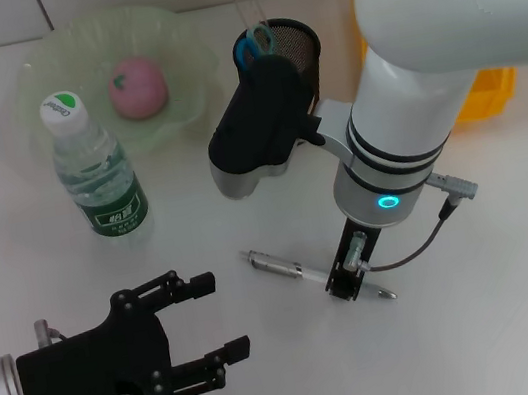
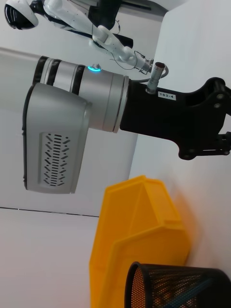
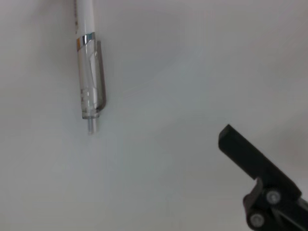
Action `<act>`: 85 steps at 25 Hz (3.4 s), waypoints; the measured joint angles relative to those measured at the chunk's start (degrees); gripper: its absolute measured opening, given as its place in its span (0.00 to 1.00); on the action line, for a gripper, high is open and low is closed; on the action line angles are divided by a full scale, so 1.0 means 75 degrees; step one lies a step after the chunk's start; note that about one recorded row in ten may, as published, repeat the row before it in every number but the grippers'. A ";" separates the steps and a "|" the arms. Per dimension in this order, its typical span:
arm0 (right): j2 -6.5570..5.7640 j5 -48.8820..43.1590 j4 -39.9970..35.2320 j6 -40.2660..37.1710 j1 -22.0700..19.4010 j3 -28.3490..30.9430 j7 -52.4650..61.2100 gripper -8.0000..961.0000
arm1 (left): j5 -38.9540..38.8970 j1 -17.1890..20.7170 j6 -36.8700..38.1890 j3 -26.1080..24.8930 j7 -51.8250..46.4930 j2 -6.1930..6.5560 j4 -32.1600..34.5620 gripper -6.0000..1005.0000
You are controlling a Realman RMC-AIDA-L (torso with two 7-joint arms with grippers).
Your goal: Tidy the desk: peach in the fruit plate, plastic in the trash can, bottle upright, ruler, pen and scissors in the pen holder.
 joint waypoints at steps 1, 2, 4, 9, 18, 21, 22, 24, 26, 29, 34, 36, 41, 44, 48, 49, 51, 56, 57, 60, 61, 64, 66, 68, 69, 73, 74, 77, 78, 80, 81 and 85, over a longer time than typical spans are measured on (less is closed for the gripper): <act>0.0000 0.0000 0.0000 -0.0007 0.0001 -0.0013 -0.0005 0.24 | 0.0000 0.0000 0.0000 0.0000 0.0000 0.0000 0.0000 0.78; 0.0000 0.0000 -0.0001 -0.0016 0.0004 -0.0031 -0.0010 0.23 | 0.0000 -0.0002 0.0000 0.0000 0.0000 0.0000 0.0000 0.78; -0.0001 0.0001 0.0024 -0.0003 0.0018 -0.0081 -0.0018 0.22 | 0.0000 -0.0004 -0.0002 -0.0005 0.0002 0.0000 0.0000 0.78; -0.0001 0.0001 0.0029 0.0013 0.0061 -0.0187 -0.0018 0.20 | 0.0000 0.0000 -0.0005 -0.0015 0.0062 -0.0007 0.0000 0.78; -0.0034 -0.0615 -0.1239 -0.0169 -0.0639 0.1161 0.0012 0.13 | 0.0000 0.0002 0.0033 -0.0035 0.0069 -0.0012 0.0000 0.78; -0.0055 -0.1199 -0.2400 -0.0117 -0.1268 0.2252 -0.0025 0.13 | 0.0000 0.0001 0.0038 -0.0037 0.0070 -0.0012 0.0000 0.78; -0.0055 -0.1311 -0.2926 0.0045 -0.1543 0.2664 -0.0073 0.13 | 0.0000 0.0001 0.0038 -0.0037 0.0071 -0.0012 0.0000 0.78; -0.0036 -0.1251 -0.3807 0.0614 -0.2107 0.3407 -0.0343 0.14 | 0.0000 -0.0003 0.0039 -0.0026 0.0071 -0.0012 0.0000 0.78; -0.0013 -0.0607 -0.4473 0.1542 -0.2717 0.4082 -0.1040 0.15 | -0.0001 -0.0015 0.0028 0.0000 0.0071 -0.0012 0.0000 0.78; -0.0029 0.1526 -0.4473 0.3395 -0.3708 0.4473 -0.3105 0.15 | 0.0000 -0.0025 0.0025 0.0008 0.0071 -0.0012 0.0000 0.78; -0.0006 0.7305 -0.2218 0.4789 -0.4506 0.4230 -0.8841 0.17 | 0.0000 -0.0060 0.0037 -0.0014 0.0071 -0.0011 0.0001 0.78; -0.0008 0.9698 -0.0778 0.4411 -0.4472 0.4048 -1.1313 0.17 | 0.0000 -0.0093 0.0051 0.0001 0.0070 -0.0012 0.0000 0.78; -0.0030 1.3344 0.2858 0.2189 -0.3731 0.3964 -1.5949 0.19 | 0.0000 -0.0233 0.0080 0.0021 0.0025 -0.0030 0.0001 0.78; -0.0026 1.3930 0.4230 0.1862 -0.3134 0.4003 -1.7004 0.19 | 0.0000 -0.0285 0.0081 0.0044 0.0012 -0.0034 0.0000 0.78; -0.0010 1.4067 0.5132 0.1995 -0.2659 0.4073 -1.7238 0.21 | 0.0000 -0.0307 0.0081 0.0061 0.0005 -0.0035 0.0001 0.78; -0.0004 1.4091 0.5208 0.2057 -0.2622 0.4072 -1.7296 0.21 | 0.0000 -0.0310 0.0082 0.0064 0.0004 -0.0035 0.0000 0.78; 0.0004 1.4151 0.5261 0.2259 -0.2595 0.4050 -1.7368 0.21 | 0.0000 -0.0317 0.0088 0.0070 0.0002 -0.0035 0.0000 0.78; 0.0006 1.4242 0.5499 0.2774 -0.2397 0.3988 -1.7298 0.23 | 0.0000 -0.0311 0.0088 0.0070 0.0003 -0.0045 0.0000 0.78; 0.0006 1.4243 0.5583 0.2793 -0.2344 0.3986 -1.7266 0.23 | -0.0001 -0.0309 0.0089 0.0070 0.0003 -0.0047 0.0000 0.78; 0.0005 1.4245 0.5766 0.2776 -0.2283 0.3951 -1.7238 0.24 | 0.0000 -0.0306 0.0099 0.0070 0.0002 -0.0054 0.0000 0.78; 0.0005 1.4257 0.5771 0.2771 -0.2287 0.3896 -1.7239 0.24 | 0.0000 -0.0306 0.0101 0.0070 0.0003 -0.0057 0.0000 0.78; 0.0003 1.4313 0.5773 0.2770 -0.2301 0.3663 -1.7240 0.26 | 0.0000 -0.0306 0.0108 0.0070 0.0018 -0.0058 0.0000 0.78; 0.0001 1.4332 0.5740 0.2728 -0.2329 0.3615 -1.7241 0.29 | 0.0000 -0.0309 0.0109 0.0070 0.0018 -0.0058 0.0000 0.78; 0.0001 1.4340 0.5660 0.2480 -0.2442 0.3617 -1.7203 0.32 | 0.0000 -0.0311 0.0116 0.0070 0.0013 -0.0059 0.0000 0.78; -0.0002 1.4348 0.5571 0.2153 -0.2578 0.3643 -1.7118 0.33 | 0.0000 -0.0311 0.0116 0.0070 0.0013 -0.0059 0.0000 0.78; -0.0135 1.4187 0.4557 0.1018 -0.3522 0.3874 -1.6135 0.38 | 0.0000 -0.0321 0.0191 0.0029 -0.0005 -0.0059 0.0043 0.78; -0.0233 1.4014 0.4166 0.0907 -0.3832 0.3931 -1.5658 0.40 | 0.0000 -0.0330 0.0221 0.0002 -0.0008 -0.0058 0.0053 0.78; -0.0649 1.2792 0.2991 0.0450 -0.4735 0.4206 -1.4070 0.50 | 0.0000 -0.0376 0.0264 -0.0046 -0.0013 -0.0056 0.0057 0.78; -0.0753 1.2037 0.2826 -0.0029 -0.4937 0.4474 -1.3755 0.53 | 0.0000 -0.0407 0.0266 -0.0049 -0.0012 -0.0052 0.0058 0.78; -0.0843 1.0606 0.2758 -0.1020 -0.5125 0.5043 -1.3585 0.60 | 0.0000 -0.0451 0.0266 -0.0049 -0.0012 -0.0051 0.0059 0.78; -0.0853 0.9708 0.2777 -0.1603 -0.5191 0.5457 -1.3597 0.64 | 0.0000 -0.0481 0.0266 -0.0049 -0.0013 -0.0049 0.0059 0.78; -0.0595 0.7080 0.2876 -0.2799 -0.5495 0.6908 -1.3928 0.81 | 0.0000 -0.0562 0.0266 -0.0049 -0.0012 -0.0031 0.0058 0.78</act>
